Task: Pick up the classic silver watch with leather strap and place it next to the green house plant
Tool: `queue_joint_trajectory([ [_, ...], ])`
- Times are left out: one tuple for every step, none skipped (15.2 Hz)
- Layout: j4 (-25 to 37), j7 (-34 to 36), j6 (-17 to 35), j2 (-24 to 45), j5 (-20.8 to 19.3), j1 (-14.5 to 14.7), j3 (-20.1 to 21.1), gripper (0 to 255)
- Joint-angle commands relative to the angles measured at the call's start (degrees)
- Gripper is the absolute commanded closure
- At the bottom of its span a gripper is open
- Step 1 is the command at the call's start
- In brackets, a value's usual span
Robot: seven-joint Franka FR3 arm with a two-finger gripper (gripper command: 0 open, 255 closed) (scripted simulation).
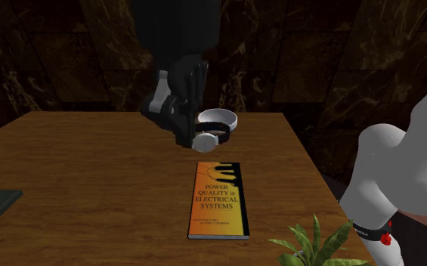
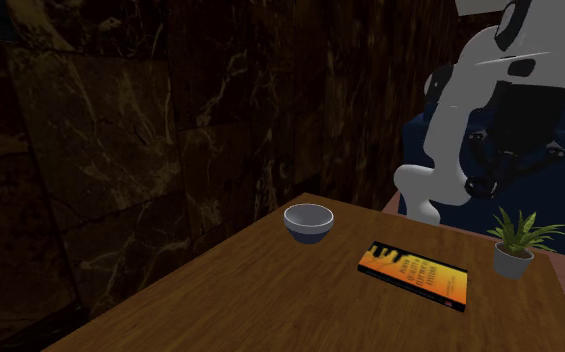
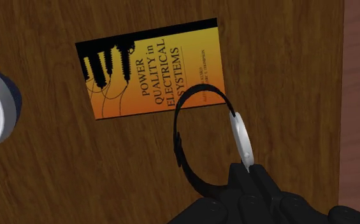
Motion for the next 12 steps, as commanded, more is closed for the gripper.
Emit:
queue_joint_trajectory([
  [0.90,3.18,-0.55,0.54,0.10,0.98,2.11,255],
  [1.28,4.66,-0.79,0.76,0.15,1.45,3.11,255],
  [1.73,6.18,-1.04,1.05,0.16,1.92,4.14,255],
  [2.25,7.73,-1.29,1.43,0.12,2.39,5.21,255],
  [2.84,9.32,-1.55,1.90,0.03,2.86,6.29,255],
  [3.51,10.94,-1.82,2.46,-0.12,3.31,7.44,255],
  [4.24,12.61,-2.09,3.11,-0.34,3.77,8.62,255],
  [5.05,14.33,-2.38,3.87,-0.65,4.26,9.82,255],
  [5.94,16.10,-2.68,4.73,-1.04,4.76,11.06,255],
  [6.90,17.93,-3.00,5.72,-1.53,5.28,12.34,255],
  [8.60,20.96,-3.54,7.54,-2.55,6.17,14.46,255],
  [7.47,20.83,-2.70,7.14,-2.29,6.21,14.27,255],
])
